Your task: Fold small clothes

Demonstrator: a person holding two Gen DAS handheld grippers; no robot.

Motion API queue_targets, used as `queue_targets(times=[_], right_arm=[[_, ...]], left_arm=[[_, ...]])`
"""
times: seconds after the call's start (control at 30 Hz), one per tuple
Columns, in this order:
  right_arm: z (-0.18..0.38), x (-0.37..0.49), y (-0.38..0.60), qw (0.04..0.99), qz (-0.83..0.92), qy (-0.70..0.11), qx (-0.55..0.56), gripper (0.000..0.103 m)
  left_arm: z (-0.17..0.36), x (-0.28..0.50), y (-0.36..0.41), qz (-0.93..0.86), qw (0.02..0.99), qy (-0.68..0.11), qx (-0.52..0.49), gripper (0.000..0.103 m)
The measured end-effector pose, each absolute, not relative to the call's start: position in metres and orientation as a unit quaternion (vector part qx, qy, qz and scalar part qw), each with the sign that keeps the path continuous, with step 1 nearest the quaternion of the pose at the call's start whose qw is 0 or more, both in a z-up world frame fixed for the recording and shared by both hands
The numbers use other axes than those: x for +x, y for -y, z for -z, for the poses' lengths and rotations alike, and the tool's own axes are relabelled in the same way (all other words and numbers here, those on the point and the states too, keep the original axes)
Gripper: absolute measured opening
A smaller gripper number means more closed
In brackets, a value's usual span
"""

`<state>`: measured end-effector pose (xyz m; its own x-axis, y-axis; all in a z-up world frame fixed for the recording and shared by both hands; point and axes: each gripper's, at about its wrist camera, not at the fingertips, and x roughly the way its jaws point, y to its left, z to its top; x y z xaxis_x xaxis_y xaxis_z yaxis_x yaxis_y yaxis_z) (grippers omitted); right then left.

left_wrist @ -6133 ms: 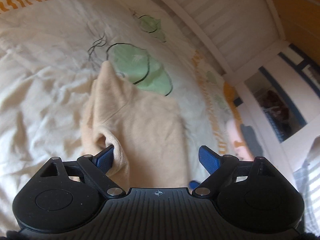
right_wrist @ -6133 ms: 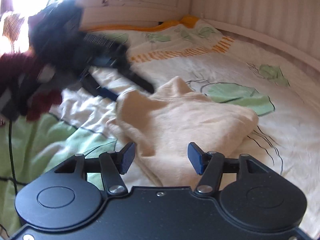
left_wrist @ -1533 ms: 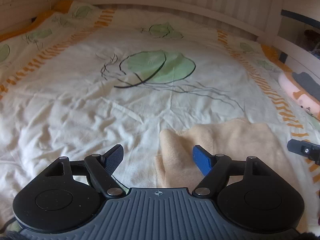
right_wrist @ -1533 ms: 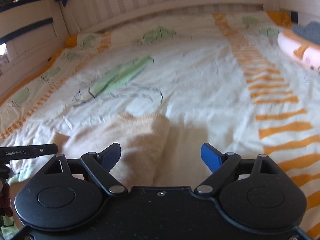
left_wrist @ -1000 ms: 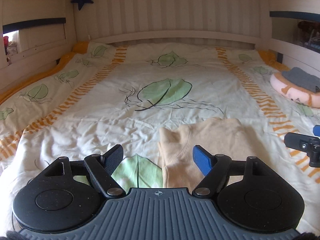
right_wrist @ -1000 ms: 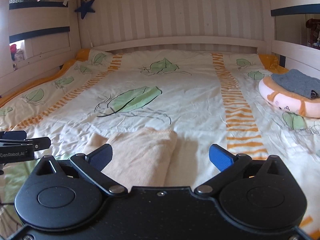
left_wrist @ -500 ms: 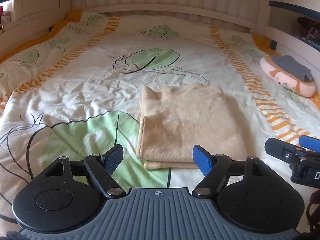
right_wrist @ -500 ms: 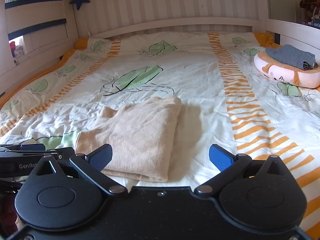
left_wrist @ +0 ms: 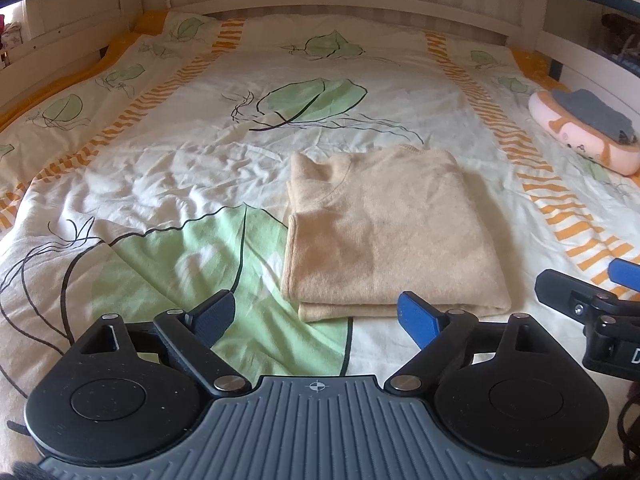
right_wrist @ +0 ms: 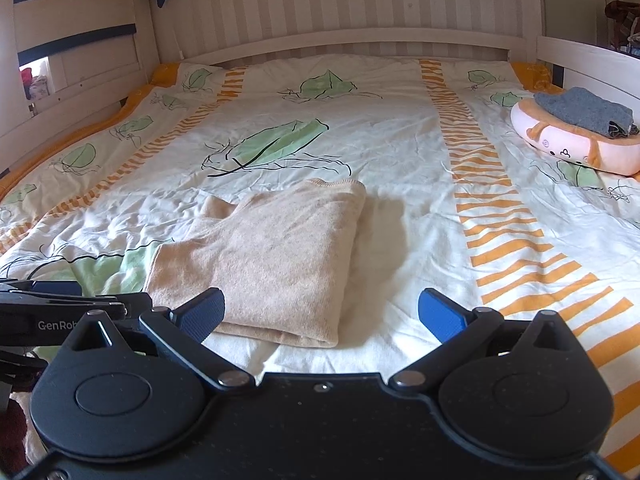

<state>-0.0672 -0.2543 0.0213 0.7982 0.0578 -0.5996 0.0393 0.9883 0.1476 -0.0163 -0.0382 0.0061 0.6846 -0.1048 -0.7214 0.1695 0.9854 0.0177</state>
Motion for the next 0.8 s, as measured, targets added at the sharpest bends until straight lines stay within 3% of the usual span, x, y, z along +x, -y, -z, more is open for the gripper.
queue_targets(times=[0.8], right_arm=[[-0.018, -0.057, 0.252, 0.937, 0.002, -0.346, 0.046, 0.103]], left_arm=[[-0.008, -0.016, 0.035, 0.034, 0.915, -0.398, 0.055, 0.088]])
